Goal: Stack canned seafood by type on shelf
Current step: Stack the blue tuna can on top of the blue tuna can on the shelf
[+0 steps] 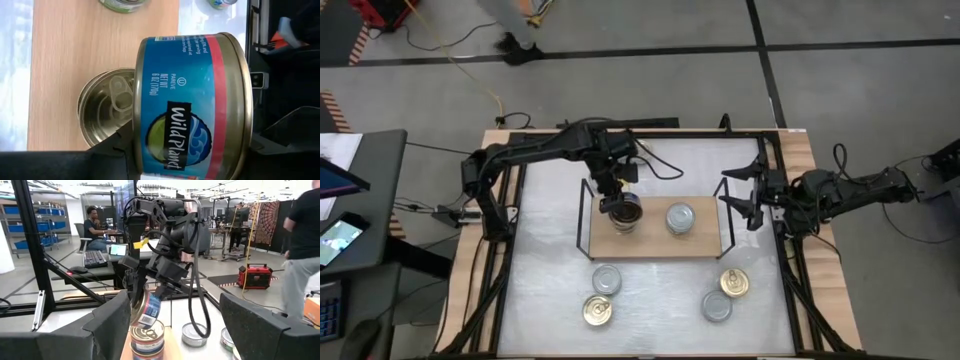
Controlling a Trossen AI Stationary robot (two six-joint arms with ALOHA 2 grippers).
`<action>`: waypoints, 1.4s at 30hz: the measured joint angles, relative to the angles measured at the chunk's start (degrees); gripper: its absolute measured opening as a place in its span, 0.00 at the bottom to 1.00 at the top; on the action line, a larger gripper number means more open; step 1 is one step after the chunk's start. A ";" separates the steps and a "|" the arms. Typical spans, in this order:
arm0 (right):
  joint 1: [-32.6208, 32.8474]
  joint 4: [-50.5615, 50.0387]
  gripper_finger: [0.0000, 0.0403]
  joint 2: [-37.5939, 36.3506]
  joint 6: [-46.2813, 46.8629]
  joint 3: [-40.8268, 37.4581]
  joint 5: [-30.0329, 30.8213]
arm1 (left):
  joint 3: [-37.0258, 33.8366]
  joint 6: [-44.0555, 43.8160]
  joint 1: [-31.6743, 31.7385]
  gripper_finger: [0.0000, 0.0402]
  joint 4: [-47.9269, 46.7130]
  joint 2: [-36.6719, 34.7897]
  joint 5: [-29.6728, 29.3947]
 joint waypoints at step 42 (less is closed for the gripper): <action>0.00 0.26 0.82 0.00 -0.06 0.00 -0.07 | -3.58 -5.46 0.04 0.52 -1.10 -0.07 -3.42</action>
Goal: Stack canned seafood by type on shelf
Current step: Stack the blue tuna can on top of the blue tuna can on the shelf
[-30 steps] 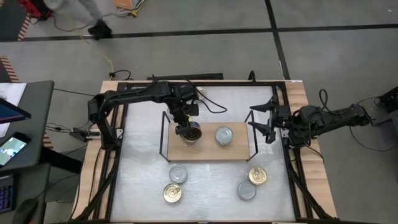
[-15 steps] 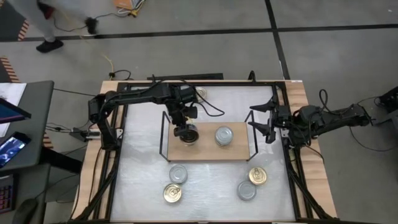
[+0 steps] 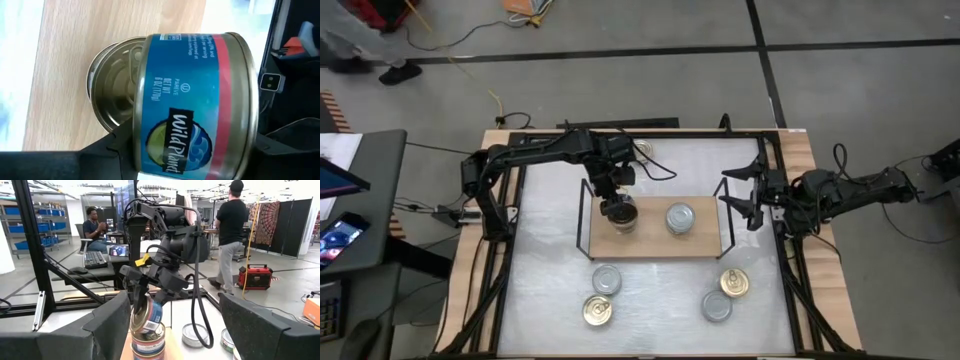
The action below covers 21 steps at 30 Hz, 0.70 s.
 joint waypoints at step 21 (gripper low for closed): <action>0.00 -0.02 0.82 0.01 0.00 0.00 0.00 | -0.04 -0.11 4.67 0.57 -1.57 0.07 5.88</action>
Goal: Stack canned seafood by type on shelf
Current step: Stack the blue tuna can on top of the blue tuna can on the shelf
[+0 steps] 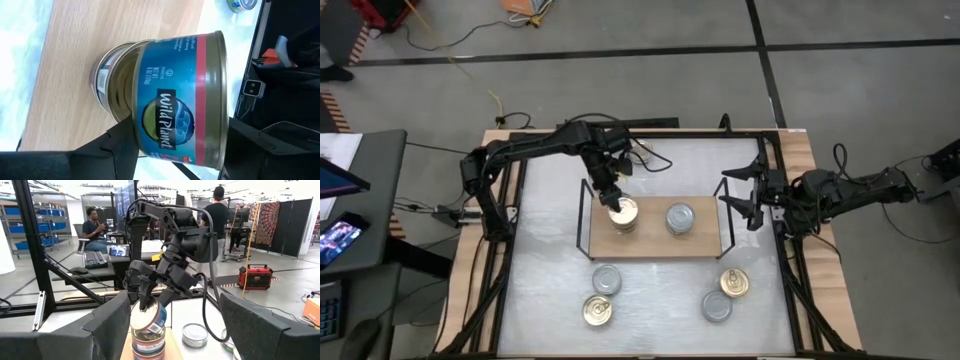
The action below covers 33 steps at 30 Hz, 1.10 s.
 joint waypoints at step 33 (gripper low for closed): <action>0.00 0.00 0.82 -0.01 0.00 0.00 0.00 | 9.02 10.58 -1.59 0.71 -2.47 -0.44 -21.08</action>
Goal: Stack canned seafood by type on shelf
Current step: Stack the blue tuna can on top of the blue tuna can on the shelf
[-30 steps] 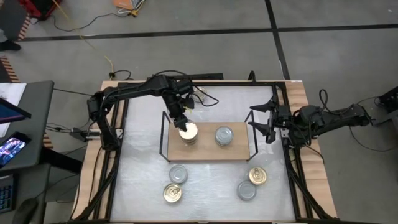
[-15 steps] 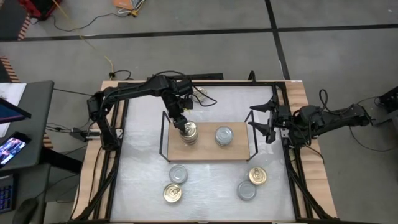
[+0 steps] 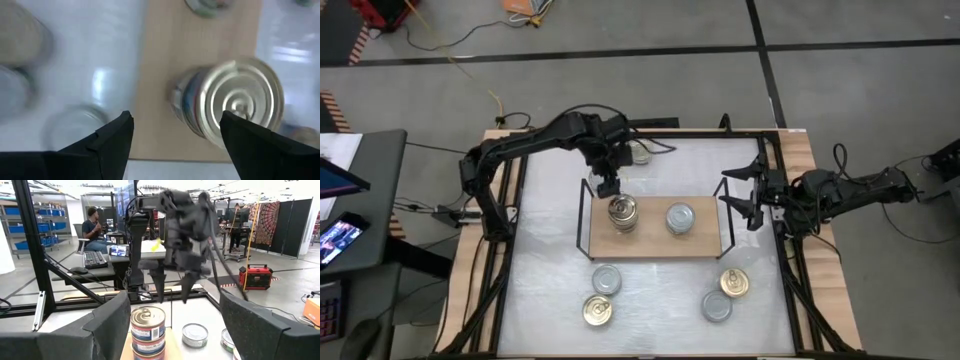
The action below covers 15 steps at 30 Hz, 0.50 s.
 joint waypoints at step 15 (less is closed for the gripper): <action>0.00 -1.25 0.82 0.00 0.76 0.00 0.00 | 5.56 0.24 -24.16 0.71 3.84 -1.81 -23.79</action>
